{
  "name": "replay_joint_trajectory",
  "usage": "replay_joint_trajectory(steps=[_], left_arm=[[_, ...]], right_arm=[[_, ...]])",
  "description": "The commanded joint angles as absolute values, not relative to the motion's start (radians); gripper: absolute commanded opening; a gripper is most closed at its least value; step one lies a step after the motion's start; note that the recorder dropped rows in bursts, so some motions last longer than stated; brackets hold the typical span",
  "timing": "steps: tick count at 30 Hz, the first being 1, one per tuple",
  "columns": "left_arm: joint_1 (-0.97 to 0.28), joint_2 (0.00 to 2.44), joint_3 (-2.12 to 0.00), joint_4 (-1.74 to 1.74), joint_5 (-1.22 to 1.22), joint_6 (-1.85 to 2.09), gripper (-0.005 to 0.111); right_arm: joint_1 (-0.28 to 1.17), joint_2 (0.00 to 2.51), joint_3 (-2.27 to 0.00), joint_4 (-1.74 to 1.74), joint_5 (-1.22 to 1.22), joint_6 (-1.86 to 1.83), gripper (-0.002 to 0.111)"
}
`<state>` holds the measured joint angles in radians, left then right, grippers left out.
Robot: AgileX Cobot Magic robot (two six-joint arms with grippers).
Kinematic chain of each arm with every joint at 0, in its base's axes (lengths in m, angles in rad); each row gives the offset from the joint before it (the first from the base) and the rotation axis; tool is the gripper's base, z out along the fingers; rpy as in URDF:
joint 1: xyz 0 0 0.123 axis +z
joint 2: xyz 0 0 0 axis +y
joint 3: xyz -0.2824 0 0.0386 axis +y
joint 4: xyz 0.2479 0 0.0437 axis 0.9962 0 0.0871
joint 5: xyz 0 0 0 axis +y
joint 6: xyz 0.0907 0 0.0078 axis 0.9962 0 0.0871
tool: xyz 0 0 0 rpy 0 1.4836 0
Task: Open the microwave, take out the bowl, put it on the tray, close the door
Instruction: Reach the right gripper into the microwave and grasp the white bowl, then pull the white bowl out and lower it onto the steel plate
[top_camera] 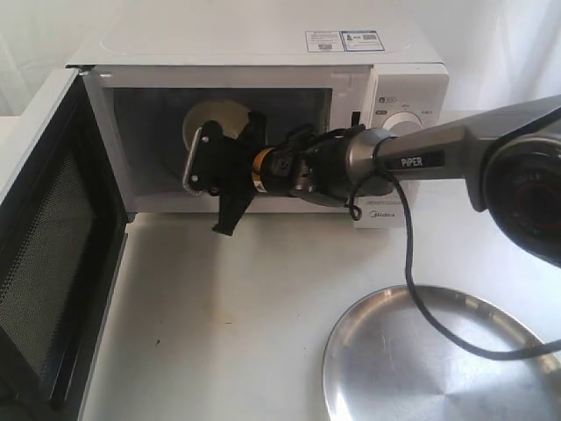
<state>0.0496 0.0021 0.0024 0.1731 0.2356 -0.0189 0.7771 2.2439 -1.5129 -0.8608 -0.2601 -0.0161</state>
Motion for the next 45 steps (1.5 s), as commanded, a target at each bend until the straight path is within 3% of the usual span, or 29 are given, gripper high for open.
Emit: replay_joint_trajectory(steps=[1,7,15,22,30,33,41,45], left_arm=[[0.047,0.000,0.000,0.165,0.236,-0.022,0.000],[0.047,0.000,0.000,0.165,0.236,-0.022,0.000],[0.047,0.000,0.000,0.165,0.236,-0.022,0.000],[0.047,0.000,0.000,0.165,0.236,-0.022,0.000],[0.047,0.000,0.000,0.165,0.236,-0.022,0.000],[0.047,0.000,0.000,0.165,0.236,-0.022,0.000],[0.047,0.000,0.000,0.165,0.236,-0.022,0.000],[0.047,0.000,0.000,0.165,0.236,-0.022,0.000]], right_arm=[[0.862,2.163,-1.481,-0.902,-0.250,0.091,0.000],[0.974,1.933,-1.314,-0.953,-0.138,0.269,0.000],[1.149,1.594,-1.027,-0.810,0.437,0.268,0.000],[1.186,1.385,-0.771,-0.578,0.840,0.265,0.000],[1.186,1.316,-0.549,-0.588,0.786,0.435,0.001],[1.186,1.316,-0.516,-0.648,0.781,0.484,0.010],[1.186,1.316,-0.512,-0.864,0.751,0.644,0.057],[1.186,1.316,-0.547,-1.001,0.703,0.688,0.057]])
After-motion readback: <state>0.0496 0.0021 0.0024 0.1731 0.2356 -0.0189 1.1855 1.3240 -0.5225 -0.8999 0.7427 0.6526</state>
